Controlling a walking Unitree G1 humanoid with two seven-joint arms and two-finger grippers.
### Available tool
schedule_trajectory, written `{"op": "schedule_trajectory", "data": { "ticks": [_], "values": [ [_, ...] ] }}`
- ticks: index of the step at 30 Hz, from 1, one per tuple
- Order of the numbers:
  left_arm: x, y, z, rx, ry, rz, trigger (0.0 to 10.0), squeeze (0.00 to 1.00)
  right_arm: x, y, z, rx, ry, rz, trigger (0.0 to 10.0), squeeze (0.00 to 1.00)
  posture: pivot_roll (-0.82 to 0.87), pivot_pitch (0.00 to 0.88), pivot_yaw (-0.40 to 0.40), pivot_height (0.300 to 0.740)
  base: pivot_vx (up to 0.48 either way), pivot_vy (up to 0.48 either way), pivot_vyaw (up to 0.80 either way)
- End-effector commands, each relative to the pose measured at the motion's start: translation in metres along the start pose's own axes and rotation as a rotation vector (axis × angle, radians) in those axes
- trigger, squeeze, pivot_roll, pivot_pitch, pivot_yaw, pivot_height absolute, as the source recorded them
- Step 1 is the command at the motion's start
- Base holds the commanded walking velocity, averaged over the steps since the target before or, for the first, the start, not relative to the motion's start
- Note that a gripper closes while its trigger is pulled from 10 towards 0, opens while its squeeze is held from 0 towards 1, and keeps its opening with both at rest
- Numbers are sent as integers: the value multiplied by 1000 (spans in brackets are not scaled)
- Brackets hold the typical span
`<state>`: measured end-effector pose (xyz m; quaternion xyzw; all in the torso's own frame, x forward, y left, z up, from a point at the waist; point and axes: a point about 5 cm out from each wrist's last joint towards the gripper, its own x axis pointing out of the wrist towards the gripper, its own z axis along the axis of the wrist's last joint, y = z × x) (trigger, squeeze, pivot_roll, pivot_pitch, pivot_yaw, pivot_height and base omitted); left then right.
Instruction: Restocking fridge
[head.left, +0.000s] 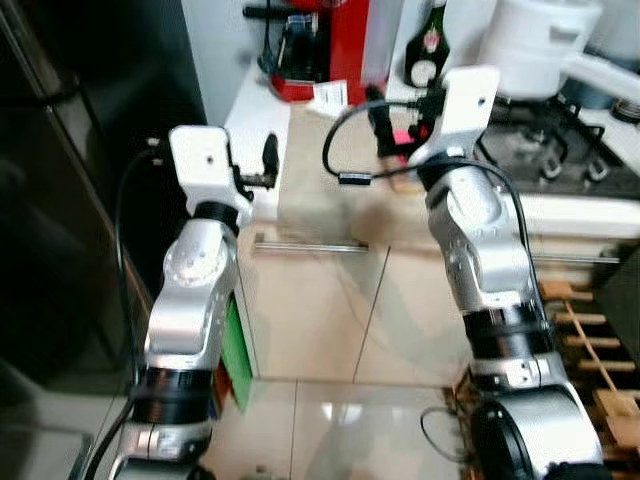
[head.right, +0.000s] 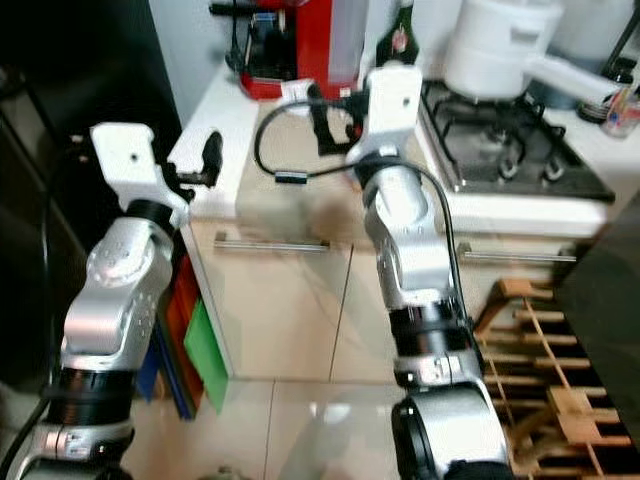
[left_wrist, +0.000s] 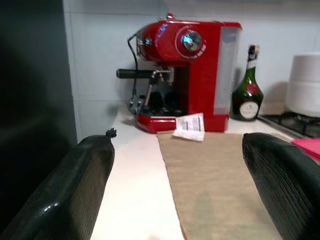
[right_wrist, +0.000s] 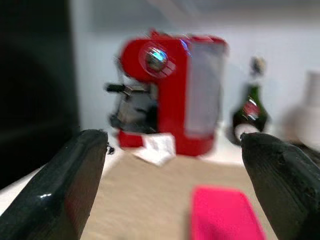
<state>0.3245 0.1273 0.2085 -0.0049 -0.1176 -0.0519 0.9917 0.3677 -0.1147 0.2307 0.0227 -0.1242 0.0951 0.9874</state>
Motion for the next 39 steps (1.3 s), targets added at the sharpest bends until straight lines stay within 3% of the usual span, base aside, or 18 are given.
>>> {"op": "schedule_trajectory", "data": {
  "ticks": [1, 2, 3, 6, 11, 14, 16, 20, 24, 28, 33, 39],
  "values": [
    [-1, 1, -2, 15, 19, -10, 10000, 0, 1, -5, 13, -51, -60, -26, 10000, 0, 9, 0, 15, 740, 0, 0, 0],
    [-1, 1, -2, 15, 19, -10, 10000, 0, 1, -5, 13, -51, -60, -26, 10000, 0, 9, 0, 15, 740, 0, 0, 0],
    [-4, 4, 0, 20, 4, -9, 10000, 0, -8, -9, 17, -99, -88, -35, 10000, 0, 17, 0, 14, 740, 0, 0, 0],
    [-17, 12, 0, 17, 2, 3, 10000, 0, -36, -20, 13, -108, -113, -63, 10000, 0, 20, 0, 13, 740, 0, 0, 0],
    [-55, 25, 0, 42, 55, 45, 10000, 0, -109, -26, 2, -174, -117, -116, 10000, 0, 11, 0, 18, 740, 0, 0, 0],
    [-80, 24, 4, 39, 98, 54, 10000, 0, -147, -31, -14, -158, -17, -150, 10000, 0, 3, 0, 25, 740, 0, 0, 0],
    [-85, 25, 3, 49, 121, 56, 10000, 0, -160, -34, -26, -136, 48, -163, 10000, 0, -3, 0, 24, 740, 0, 0, 0],
    [-77, 20, 8, 64, 80, 13, 10000, 0, -164, -34, -39, -104, 100, -149, 10000, 0, -13, 0, 28, 740, 0, 0, 0],
    [-61, 20, 16, 91, 31, 14, 10000, 0, -138, -30, -33, -69, 57, -130, 10000, 0, -18, 0, 32, 740, 360, 0, 0],
    [-50, 20, 20, 97, 15, 26, 10000, 0, -127, -23, -29, -38, 42, -107, 10000, 0, -10, 0, 25, 740, 478, 0, 0],
    [-49, 21, 18, 99, 20, 37, 10000, 0, -128, -19, -32, -32, 53, -87, 10000, 0, -10, 0, 25, 740, 469, 0, 0],
    [-47, 21, 15, 81, 31, 53, 10000, 0, -114, -19, -22, -50, 16, -72, 10000, 0, -17, 0, 30, 740, 465, 0, 0]
  ]
}}
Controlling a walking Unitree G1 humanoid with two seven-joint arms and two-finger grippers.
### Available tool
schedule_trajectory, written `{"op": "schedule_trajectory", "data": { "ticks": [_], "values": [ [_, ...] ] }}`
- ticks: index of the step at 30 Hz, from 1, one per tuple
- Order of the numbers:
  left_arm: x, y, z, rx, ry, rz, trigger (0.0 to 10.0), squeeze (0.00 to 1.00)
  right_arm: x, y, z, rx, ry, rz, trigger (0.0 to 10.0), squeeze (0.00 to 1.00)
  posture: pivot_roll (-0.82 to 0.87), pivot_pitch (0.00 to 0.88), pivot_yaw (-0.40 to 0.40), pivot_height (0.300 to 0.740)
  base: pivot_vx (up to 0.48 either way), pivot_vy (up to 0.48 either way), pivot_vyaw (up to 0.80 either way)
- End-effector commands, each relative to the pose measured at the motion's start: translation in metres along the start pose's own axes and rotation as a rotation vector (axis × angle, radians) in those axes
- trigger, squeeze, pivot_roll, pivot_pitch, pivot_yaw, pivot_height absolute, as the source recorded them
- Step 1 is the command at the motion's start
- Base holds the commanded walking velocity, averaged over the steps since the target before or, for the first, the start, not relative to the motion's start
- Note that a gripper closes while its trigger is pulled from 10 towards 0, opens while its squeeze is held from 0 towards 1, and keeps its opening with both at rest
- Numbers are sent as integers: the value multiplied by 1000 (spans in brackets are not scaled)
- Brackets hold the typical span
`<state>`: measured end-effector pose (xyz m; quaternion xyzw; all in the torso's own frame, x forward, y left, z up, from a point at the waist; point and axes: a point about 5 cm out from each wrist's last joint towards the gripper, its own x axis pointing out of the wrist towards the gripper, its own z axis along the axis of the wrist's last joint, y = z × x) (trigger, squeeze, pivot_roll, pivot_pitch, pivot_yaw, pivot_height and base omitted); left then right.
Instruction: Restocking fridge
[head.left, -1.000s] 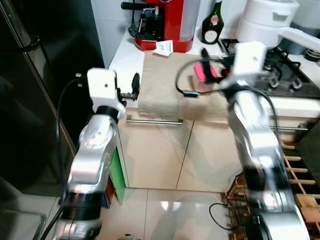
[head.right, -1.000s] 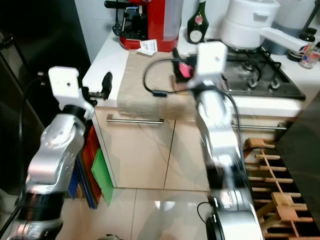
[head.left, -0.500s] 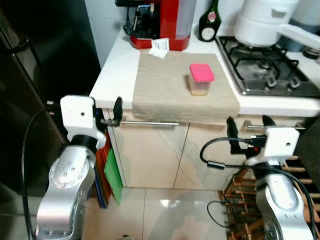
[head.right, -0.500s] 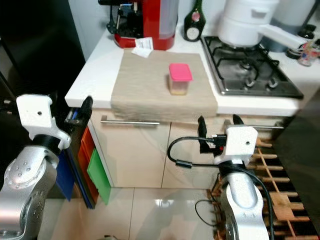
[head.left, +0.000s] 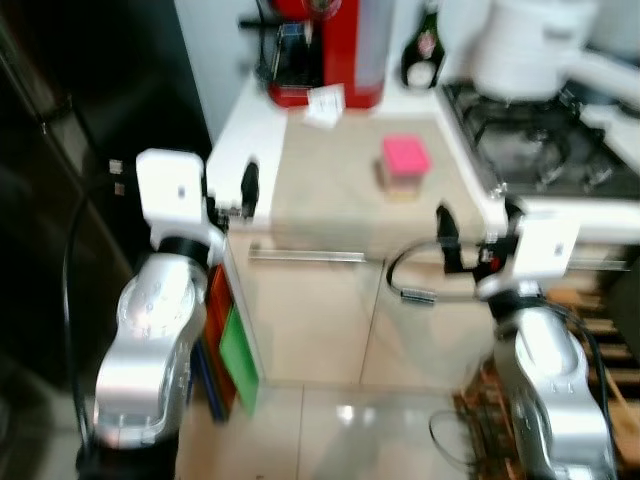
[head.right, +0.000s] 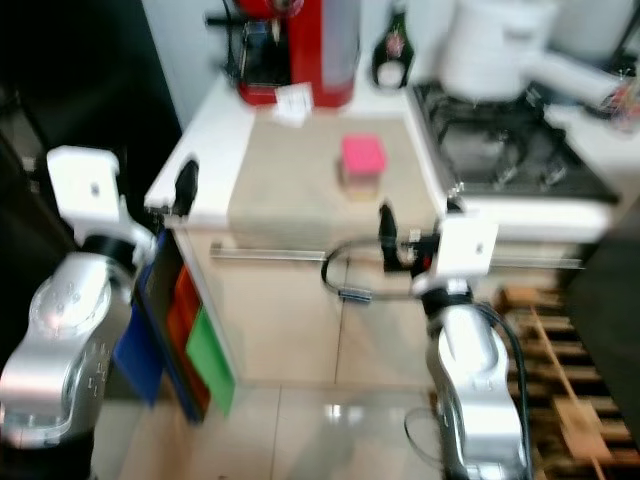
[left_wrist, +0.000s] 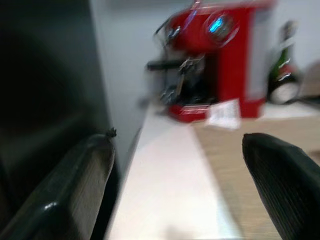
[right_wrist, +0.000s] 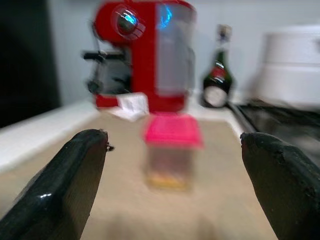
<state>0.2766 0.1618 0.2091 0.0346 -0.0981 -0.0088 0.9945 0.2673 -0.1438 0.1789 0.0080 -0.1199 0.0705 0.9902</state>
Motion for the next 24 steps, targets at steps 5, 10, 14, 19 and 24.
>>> {"op": "schedule_trajectory", "data": {
  "ticks": [5, 10, 14, 19, 24],
  "values": [
    [7, -10, 8, -2, -42, -1, 10000, 0, 35, -2, 39, -37, -120, 15, 10000, 0, -21, 0, 36, 740, 437, 0, 0],
    [15, -11, 14, -22, -71, -11, 10000, 0, 60, -11, 58, -50, -162, -48, 10000, 0, -19, 0, 33, 740, 0, 0, 0],
    [20, -15, 14, -27, -69, -30, 10000, 0, 72, -10, 60, 9, -147, -57, 10000, 0, -15, 0, 31, 740, 0, 0, 0],
    [21, -18, 12, -33, -49, -48, 10000, 0, 74, -3, 56, 37, -99, -36, 10000, 0, -13, 0, 30, 740, 0, 0, 0],
    [20, -18, 8, -44, -27, -55, 10000, 0, 64, -5, 40, 34, -27, -67, 10000, 0, -17, 0, 35, 740, 0, 0, 0]
  ]
}}
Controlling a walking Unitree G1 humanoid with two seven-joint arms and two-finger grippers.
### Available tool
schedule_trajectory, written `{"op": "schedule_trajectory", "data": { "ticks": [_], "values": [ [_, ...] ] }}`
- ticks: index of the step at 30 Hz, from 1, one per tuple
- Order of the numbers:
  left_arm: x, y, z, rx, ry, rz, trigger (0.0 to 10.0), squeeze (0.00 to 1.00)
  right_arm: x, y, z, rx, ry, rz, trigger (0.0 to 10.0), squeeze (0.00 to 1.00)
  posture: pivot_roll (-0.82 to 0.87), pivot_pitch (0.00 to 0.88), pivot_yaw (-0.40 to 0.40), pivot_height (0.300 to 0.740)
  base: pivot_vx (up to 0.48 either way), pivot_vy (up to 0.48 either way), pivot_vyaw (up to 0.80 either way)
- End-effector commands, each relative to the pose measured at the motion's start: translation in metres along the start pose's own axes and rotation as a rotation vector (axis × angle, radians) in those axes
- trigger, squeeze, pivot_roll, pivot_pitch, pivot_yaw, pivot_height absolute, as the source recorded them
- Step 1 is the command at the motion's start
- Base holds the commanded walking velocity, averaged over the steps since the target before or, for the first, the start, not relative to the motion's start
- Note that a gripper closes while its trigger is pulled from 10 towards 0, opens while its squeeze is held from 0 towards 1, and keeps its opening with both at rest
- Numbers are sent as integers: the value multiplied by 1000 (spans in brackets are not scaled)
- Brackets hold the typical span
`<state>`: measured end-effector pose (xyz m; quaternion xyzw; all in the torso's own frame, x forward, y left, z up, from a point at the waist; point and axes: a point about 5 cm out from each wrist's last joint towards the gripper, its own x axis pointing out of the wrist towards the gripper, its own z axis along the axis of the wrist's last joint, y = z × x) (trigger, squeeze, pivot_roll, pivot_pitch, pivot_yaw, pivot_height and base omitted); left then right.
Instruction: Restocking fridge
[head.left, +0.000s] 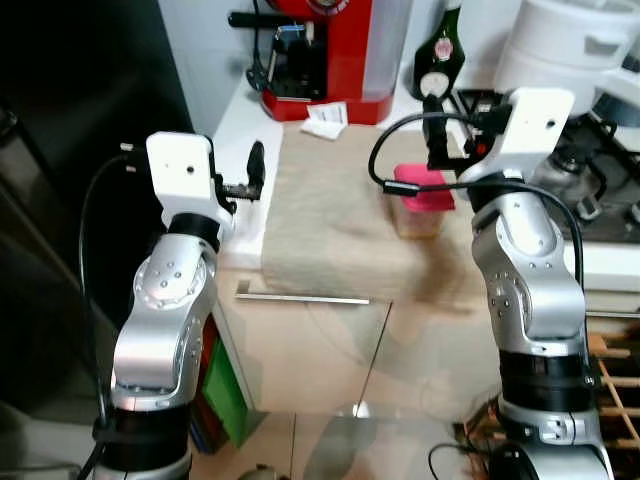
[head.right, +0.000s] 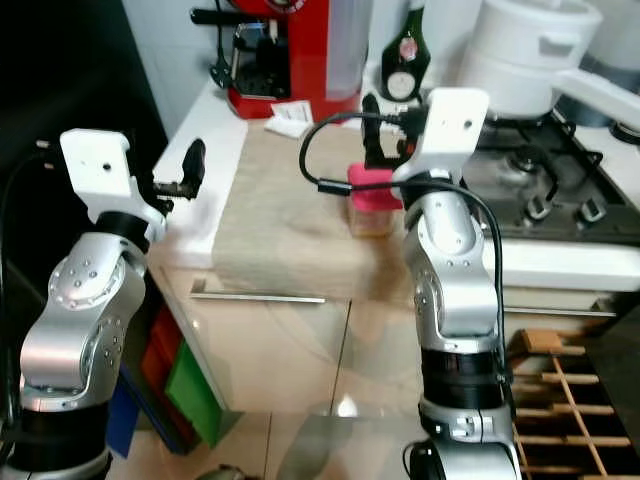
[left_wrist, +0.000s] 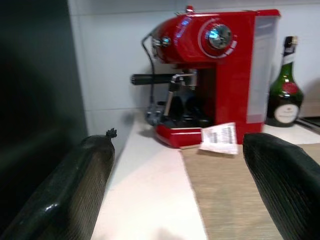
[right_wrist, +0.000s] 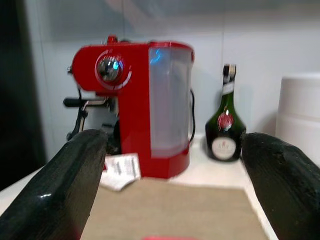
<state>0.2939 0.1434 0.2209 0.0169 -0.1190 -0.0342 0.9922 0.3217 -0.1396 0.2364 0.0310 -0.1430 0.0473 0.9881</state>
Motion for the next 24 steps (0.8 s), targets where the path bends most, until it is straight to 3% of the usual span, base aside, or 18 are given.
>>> {"op": "schedule_trajectory", "data": {
  "ticks": [1, 12, 24],
  "values": [
    [0, 0, -2, -8, 23, -9, 10000, 0, -5, -2, -7, -4, 38, -23, 10000, 0, -17, 0, 36, 740, 0, 0, 0],
    [0, 1, -6, -27, 49, -3, 10000, 0, -13, -3, -26, 3, 163, -41, 10000, 0, -19, 0, 38, 740, 0, 0, 0],
    [-1, 1, -7, -39, 58, 8, 10000, 0, -14, 2, -31, 10, 225, -17, 10000, 0, -15, 0, 28, 740, 0, 0, 0]
  ]
}}
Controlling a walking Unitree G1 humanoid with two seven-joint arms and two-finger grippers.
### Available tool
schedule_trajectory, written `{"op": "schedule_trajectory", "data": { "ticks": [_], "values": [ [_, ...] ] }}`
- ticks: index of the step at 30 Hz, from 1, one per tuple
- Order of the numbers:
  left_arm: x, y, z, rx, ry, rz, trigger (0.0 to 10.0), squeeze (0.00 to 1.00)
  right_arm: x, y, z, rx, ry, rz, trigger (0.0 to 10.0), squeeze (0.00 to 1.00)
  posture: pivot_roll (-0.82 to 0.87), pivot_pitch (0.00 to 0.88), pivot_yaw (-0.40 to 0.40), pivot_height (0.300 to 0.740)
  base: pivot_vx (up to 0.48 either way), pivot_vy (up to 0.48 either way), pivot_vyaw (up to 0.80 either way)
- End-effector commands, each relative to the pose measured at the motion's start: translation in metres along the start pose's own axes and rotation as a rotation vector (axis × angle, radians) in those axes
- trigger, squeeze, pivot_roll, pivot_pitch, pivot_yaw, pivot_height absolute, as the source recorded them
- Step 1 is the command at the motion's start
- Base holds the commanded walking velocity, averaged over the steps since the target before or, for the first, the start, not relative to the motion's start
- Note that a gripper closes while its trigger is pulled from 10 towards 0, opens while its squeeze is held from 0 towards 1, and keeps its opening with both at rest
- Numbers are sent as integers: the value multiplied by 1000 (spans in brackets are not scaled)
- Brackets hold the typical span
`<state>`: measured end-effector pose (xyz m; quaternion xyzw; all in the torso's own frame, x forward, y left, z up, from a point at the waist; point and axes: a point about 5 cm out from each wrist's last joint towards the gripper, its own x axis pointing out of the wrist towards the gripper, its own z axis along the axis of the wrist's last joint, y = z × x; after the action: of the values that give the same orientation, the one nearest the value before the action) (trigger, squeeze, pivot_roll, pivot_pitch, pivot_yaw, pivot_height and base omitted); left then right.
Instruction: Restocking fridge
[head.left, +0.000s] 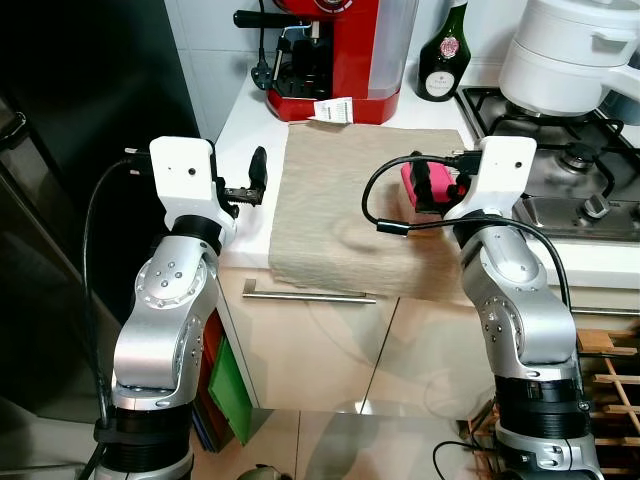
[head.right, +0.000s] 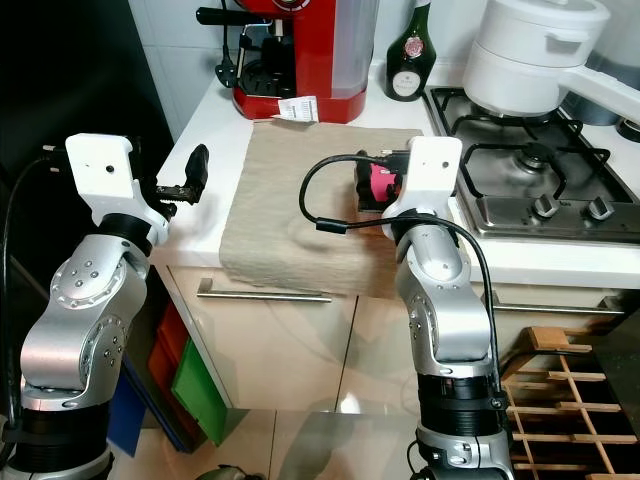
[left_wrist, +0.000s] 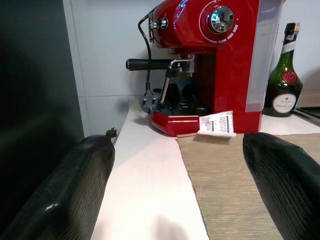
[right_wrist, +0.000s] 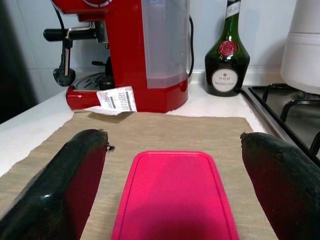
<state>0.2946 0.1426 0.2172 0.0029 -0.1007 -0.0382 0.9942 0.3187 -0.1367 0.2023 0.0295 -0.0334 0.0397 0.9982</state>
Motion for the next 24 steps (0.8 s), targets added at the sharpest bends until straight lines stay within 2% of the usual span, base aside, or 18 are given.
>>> {"op": "schedule_trajectory", "data": {
  "ticks": [1, 11, 24],
  "values": [
    [-1, 2, -4, -10, 25, 15, 10000, 0, -3, 0, -2, 4, 23, -1, 10000, 0, -16, 0, 28, 740, 0, 0, 0],
    [0, 2, -6, -21, 37, 16, 10000, 0, -8, 0, -12, 17, 95, -23, 10000, 0, -22, 0, 27, 740, 0, 0, 0],
    [0, 0, -12, -10, 73, 1, 10000, 0, -7, 2, -17, 56, 149, -10, 10000, 0, -19, 0, 28, 740, 0, 0, 0]
  ]
}}
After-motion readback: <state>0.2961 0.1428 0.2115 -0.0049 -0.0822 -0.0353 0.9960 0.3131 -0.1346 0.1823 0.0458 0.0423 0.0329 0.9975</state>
